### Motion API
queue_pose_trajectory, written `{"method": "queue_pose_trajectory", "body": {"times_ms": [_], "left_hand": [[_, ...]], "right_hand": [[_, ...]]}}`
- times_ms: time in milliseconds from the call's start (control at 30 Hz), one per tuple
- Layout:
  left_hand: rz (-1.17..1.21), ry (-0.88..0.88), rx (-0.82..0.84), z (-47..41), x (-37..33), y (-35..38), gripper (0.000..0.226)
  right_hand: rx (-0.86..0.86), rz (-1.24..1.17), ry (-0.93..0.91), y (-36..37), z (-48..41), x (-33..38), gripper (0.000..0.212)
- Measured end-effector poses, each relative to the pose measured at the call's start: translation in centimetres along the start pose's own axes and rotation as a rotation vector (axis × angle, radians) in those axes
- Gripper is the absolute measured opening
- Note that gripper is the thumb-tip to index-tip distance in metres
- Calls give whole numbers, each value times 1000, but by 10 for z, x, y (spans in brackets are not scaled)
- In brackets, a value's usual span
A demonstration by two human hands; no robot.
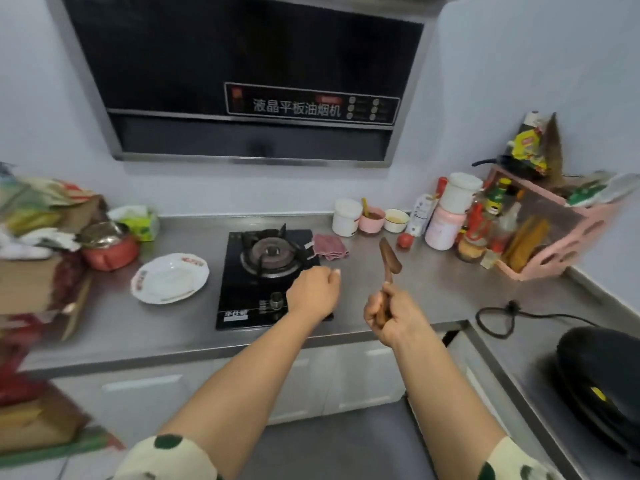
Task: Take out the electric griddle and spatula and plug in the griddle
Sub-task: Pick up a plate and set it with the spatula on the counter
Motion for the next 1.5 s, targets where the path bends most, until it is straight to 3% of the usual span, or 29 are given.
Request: {"method": "queue_pose_trajectory", "body": {"times_ms": [167, 500, 667, 800, 900, 1000, 1200, 1500], "left_hand": [[16, -150, -57, -20, 83, -23, 48], [47, -333, -94, -84, 229, -62, 46], [280, -534, -58, -100, 325, -37, 47], [562, -800, 43, -97, 394, 6, 39], [806, -1034, 17, -90, 429, 31, 40], [1092, -1185, -16, -92, 440, 50, 41], [1318, -1334, -169, -98, 451, 64, 55], [1536, -1426, -309, -102, 460, 74, 47]], "right_hand": [[91, 97, 110, 56, -26, -59, 36], [135, 364, 107, 166, -74, -155, 29], [154, 554, 94, 208, -110, -204, 25], [203, 678, 64, 228, -138, -235, 20], [255, 728, 40, 239, -157, -250, 18], [275, 770, 22, 246, -173, -260, 19], [294, 797, -4, 251, -190, -267, 20], [287, 812, 6, 240, -190, -266, 16]]}}
Point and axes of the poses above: each hand's wrist, its own z-axis away from the middle knuckle, its own y-axis out of the palm, x = y × z, the point moved 9 cm from there along -z, towards the middle knuckle, and after that the axes turned 12 degrees about -z, right-handed, at the moved point
